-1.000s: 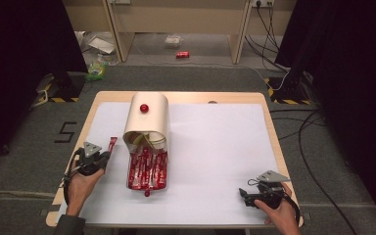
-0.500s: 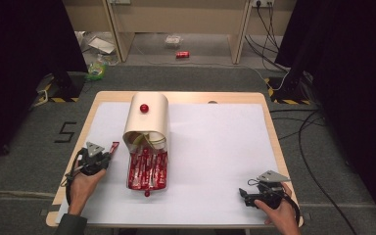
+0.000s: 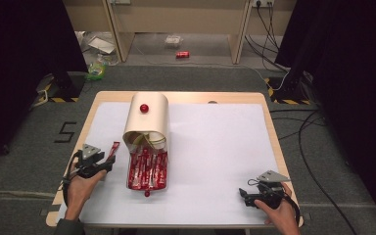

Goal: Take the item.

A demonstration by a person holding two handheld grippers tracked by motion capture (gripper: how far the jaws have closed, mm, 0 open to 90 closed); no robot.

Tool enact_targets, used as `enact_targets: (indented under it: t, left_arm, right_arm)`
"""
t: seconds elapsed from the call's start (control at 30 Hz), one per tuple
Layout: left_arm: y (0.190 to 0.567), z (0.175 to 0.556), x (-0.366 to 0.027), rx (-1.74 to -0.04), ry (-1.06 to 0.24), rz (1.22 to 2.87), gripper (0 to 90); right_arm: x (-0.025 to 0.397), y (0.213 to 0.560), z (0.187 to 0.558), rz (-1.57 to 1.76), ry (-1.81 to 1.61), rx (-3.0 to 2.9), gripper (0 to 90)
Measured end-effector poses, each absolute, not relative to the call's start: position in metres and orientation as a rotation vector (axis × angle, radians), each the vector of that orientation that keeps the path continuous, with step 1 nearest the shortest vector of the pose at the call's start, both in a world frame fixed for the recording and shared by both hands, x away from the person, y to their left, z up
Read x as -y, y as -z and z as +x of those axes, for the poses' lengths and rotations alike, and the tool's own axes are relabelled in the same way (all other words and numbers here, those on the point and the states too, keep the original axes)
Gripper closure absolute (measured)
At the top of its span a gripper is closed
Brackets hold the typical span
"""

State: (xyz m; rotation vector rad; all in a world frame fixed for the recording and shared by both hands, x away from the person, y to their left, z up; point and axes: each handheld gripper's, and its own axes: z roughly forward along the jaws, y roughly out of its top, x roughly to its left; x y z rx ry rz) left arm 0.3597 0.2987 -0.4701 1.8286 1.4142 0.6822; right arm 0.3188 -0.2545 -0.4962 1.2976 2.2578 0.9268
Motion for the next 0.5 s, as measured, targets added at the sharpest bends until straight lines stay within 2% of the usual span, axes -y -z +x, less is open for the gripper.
enact_targets:
  t: [0.13, 0.4, 0.5]
  left_arm:
    - [0.471, 0.357, -0.298, -1.414, -0.680, 1.829, 42.2]
    - [0.470, 0.351, -0.299, -1.412, -0.666, 1.803, 35.1]
    - [0.469, 0.348, -0.300, -1.406, -0.663, 1.794, 29.7]
  right_arm:
    - [0.254, 0.496, 0.319, 1.298, -0.928, -2.258, 6.1]
    - [0.254, 0.496, 0.319, 1.298, -0.927, -2.258, 6.1]
    - [0.255, 0.496, 0.319, 1.296, -0.927, -2.258, 6.1]
